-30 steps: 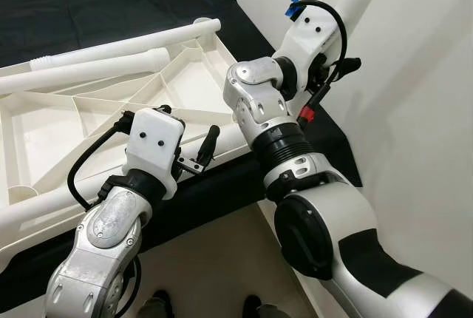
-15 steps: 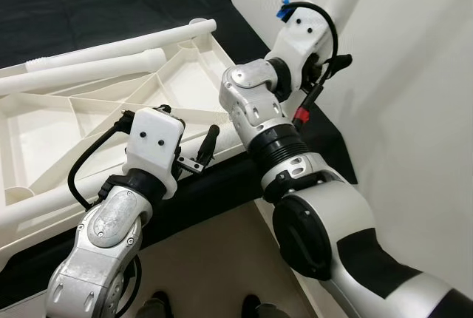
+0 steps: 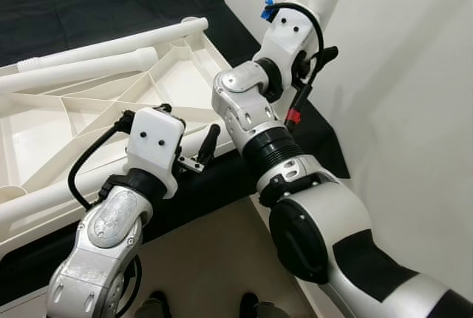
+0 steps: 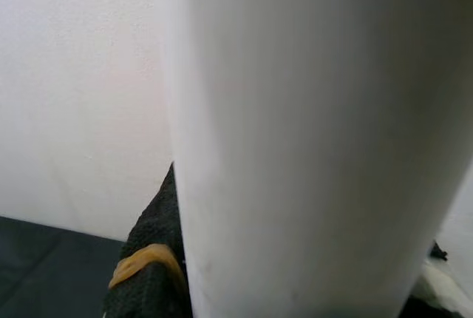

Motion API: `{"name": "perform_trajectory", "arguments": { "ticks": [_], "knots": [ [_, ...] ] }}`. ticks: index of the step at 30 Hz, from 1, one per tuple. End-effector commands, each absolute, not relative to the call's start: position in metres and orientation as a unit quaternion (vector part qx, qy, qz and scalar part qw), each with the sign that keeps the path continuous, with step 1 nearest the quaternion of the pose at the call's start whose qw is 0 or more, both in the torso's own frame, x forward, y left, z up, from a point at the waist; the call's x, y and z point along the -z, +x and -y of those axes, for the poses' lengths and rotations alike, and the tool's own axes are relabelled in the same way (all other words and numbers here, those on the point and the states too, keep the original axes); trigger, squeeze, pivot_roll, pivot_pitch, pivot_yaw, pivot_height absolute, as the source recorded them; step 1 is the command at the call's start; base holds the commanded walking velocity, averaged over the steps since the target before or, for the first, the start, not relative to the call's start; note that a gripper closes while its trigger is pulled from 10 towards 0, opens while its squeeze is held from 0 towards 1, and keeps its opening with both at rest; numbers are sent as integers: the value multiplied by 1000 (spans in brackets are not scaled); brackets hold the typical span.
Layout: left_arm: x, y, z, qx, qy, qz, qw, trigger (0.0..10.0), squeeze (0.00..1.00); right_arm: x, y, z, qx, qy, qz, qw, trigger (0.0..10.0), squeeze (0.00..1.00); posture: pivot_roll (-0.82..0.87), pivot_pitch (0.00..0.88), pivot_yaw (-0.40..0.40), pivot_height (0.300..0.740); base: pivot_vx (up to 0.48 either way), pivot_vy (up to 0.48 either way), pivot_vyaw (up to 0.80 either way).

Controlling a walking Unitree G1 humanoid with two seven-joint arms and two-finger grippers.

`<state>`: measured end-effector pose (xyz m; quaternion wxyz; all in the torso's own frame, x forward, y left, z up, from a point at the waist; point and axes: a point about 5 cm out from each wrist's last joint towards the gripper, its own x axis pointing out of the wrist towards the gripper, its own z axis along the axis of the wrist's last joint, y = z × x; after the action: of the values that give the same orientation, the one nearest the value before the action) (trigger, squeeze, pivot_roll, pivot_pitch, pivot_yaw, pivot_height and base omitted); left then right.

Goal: Building children table

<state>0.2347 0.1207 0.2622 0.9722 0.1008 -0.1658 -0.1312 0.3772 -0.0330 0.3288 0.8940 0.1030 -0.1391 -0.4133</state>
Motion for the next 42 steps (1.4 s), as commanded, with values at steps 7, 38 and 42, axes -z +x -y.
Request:
{"name": "perform_trajectory", "arguments": {
  "ticks": [7, 38, 42],
  "knots": [
    [-258, 235, -119, 134, 100, 160, 973, 10000, 0, -332, 381, 37, 410, 120, 120, 896, 10000, 0, 66, 314, -132, 740, 0, 0, 0],
    [-259, 234, -117, 137, 99, 162, 972, 10000, 0, -288, 383, 28, 389, 92, 34, 916, 10000, 0, 62, 320, -134, 740, 0, 0, 0],
    [-259, 234, -117, 137, 98, 162, 972, 10000, 0, -276, 382, 23, 382, 79, 9, 921, 10000, 0, 60, 321, -134, 740, 0, 0, 0]
  ]
}}
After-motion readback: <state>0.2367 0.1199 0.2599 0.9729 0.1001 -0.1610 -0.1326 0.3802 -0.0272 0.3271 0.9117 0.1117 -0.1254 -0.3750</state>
